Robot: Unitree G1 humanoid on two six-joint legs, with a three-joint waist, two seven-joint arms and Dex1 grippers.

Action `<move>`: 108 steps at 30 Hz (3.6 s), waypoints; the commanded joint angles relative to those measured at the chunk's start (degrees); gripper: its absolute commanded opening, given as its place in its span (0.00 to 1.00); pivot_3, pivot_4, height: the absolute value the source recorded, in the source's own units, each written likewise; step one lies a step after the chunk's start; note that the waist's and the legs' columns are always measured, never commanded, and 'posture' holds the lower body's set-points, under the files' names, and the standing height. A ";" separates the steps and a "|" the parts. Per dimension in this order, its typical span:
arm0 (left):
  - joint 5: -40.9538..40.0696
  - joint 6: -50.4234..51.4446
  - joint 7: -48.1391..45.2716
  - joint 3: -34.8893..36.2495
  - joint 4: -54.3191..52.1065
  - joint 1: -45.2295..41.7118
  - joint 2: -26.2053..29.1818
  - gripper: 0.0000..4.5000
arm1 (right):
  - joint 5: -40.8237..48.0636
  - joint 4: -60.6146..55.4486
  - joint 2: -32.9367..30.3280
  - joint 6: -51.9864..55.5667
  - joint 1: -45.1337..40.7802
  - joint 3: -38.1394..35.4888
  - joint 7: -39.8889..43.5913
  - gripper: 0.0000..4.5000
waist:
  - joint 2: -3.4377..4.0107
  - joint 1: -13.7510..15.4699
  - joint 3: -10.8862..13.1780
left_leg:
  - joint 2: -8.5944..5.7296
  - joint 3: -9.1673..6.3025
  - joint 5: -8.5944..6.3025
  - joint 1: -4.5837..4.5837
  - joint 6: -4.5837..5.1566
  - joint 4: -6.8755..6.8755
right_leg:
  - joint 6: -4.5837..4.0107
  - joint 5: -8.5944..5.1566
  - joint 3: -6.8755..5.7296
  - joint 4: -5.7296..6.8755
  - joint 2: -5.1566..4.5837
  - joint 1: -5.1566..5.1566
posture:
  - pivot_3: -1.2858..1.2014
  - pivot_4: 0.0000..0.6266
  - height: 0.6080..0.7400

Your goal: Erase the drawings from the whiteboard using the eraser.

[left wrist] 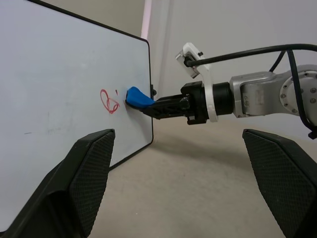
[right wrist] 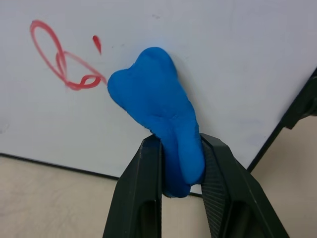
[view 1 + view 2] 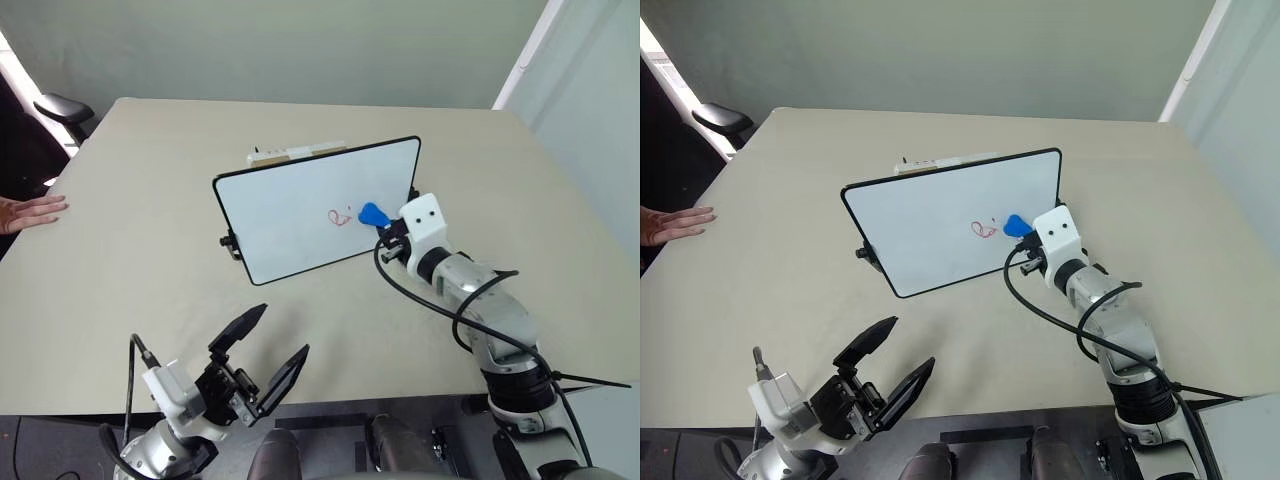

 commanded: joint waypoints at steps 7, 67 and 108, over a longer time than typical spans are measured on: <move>-0.04 -1.02 0.03 -0.53 -1.58 0.61 -0.39 1.00 | 0.30 -3.61 -1.29 -1.68 -1.50 0.86 3.14 0.22 | 0.00 -0.02 0.00 | 0.00 0.00 0.00 0.00 0.00 -0.01 | 0.00 0.00 0.00 0.00 0.00 -0.01 | 0.52 0.24 1.00; -0.09 -1.09 0.05 -0.90 -2.08 0.84 -0.33 1.00 | -21.26 15.29 -2.31 -23.95 -8.45 13.43 8.10 0.22 | 0.05 -0.52 0.03 | 0.02 -0.14 0.04 0.06 -0.06 -0.01 | 0.22 0.13 0.02 0.03 -0.07 -0.04 | 0.52 0.24 1.00; -0.23 -0.71 0.86 -1.38 -2.85 0.39 -0.29 1.00 | -27.98 20.80 0.50 -27.39 -10.99 13.86 5.63 0.22 | 0.19 -2.09 0.12 | 0.04 -0.12 0.40 -0.01 -0.42 -0.25 | -0.25 0.84 0.03 -0.05 -0.06 -0.38 | 0.52 0.24 1.00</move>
